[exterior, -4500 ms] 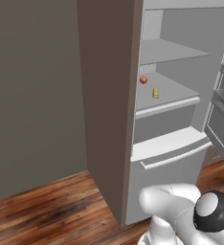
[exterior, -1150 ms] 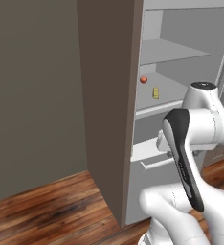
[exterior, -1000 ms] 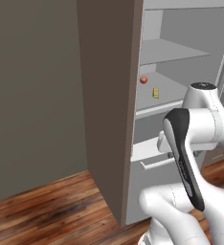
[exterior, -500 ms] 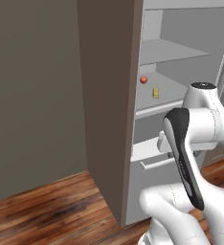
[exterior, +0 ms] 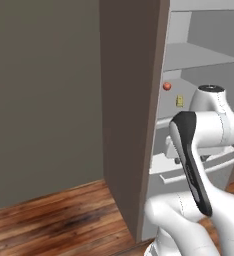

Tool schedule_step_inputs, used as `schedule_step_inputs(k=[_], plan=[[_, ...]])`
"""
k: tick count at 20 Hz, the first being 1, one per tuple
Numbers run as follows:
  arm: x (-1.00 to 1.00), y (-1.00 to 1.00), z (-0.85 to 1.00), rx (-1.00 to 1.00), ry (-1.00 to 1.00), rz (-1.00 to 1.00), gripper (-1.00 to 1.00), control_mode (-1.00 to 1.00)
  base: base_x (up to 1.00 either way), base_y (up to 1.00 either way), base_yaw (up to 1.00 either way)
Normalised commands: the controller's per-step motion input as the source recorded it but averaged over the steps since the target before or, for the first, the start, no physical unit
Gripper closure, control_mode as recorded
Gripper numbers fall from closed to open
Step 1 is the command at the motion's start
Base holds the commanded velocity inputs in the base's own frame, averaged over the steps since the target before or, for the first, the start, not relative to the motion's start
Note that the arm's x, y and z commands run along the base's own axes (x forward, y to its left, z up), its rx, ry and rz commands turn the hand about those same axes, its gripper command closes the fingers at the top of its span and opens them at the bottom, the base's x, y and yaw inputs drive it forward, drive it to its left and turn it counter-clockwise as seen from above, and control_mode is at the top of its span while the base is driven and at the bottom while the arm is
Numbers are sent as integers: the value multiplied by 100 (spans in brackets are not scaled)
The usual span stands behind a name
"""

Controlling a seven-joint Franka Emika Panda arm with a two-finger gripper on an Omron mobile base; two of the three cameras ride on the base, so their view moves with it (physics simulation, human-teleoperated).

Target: Retrieve the butter from the fridge and place it on a plate on the dining table. Then retrieve the butter knife by the fridge and place it near the plate.

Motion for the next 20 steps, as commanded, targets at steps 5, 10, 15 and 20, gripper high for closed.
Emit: schedule_step_inputs(k=[5, 10, 15, 20], plan=[[0, 0, 0, 0, 0, 0, -100, 100, 11, -41, 18], [0, 0, 0, 0, 0, 0, -100, 100, 0, -64, 23], [0, 0, 0, 0, 0, 0, -100, 100, 0, -62, 22], [0, 0, 0, 0, 0, 0, -100, 100, 0, -56, 14]])
